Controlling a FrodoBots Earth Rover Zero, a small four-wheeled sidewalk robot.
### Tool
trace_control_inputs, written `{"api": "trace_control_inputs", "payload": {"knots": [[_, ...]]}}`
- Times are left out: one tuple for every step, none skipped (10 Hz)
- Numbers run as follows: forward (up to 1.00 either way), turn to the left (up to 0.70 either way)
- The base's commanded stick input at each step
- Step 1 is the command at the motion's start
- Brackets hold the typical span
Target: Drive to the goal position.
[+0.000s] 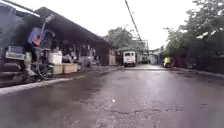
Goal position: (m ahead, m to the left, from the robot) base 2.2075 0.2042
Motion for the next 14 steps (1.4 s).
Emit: {"api": "trace_control_inputs", "payload": {"knots": [[1.0, 0.0], [1.0, 0.0], [1.0, 0.0], [1.0, 0.0], [1.0, 0.0], [1.0, 0.0], [1.0, 0.0], [1.0, 0.0], [1.0, 0.0], [1.0, 0.0], [1.0, 0.0], [1.0, 0.05], [1.0, 0.27], [1.0, 0.27]]}}
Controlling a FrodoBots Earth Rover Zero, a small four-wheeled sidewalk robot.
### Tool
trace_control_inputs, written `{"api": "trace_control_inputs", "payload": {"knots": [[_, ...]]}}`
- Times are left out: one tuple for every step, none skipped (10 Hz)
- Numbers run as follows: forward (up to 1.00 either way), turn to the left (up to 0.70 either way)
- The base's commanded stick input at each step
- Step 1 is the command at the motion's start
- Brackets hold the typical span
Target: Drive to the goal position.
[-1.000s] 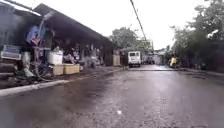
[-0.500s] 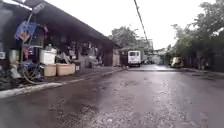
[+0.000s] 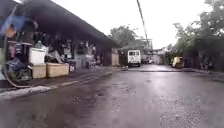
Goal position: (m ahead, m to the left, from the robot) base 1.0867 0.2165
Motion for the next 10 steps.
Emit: {"api": "trace_control_inputs", "payload": {"knots": [[1.0, 0.27], [1.0, 0.0], [1.0, 0.0], [1.0, 0.0], [1.0, 0.0], [1.0, 0.0], [1.0, 0.0], [1.0, 0.0], [1.0, 0.0], [1.0, 0.0]]}}
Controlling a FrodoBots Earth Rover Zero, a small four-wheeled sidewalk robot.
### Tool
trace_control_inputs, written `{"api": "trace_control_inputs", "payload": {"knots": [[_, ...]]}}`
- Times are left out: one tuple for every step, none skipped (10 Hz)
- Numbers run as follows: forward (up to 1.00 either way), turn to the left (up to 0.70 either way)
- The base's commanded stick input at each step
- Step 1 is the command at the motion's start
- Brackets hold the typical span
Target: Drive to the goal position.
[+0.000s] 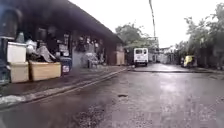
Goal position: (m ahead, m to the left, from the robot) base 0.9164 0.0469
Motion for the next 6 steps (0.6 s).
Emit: {"api": "trace_control_inputs", "payload": {"knots": [[1.0, 0.0], [1.0, 0.0], [1.0, 0.0], [1.0, 0.0], [1.0, 0.0], [1.0, 0.0]]}}
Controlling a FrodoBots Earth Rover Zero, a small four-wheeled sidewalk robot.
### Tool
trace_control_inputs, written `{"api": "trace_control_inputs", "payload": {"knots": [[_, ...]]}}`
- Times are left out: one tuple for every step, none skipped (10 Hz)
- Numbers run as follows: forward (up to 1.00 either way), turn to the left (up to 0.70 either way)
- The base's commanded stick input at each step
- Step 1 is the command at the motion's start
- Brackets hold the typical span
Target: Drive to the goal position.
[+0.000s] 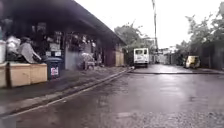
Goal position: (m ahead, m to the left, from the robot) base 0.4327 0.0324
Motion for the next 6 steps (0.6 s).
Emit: {"api": "trace_control_inputs", "payload": {"knots": [[1.0, 0.0], [0.91, 0.0], [0.07, 0.0], [0.0, 0.0], [0.0, 0.0], [0.0, 0.0]]}}
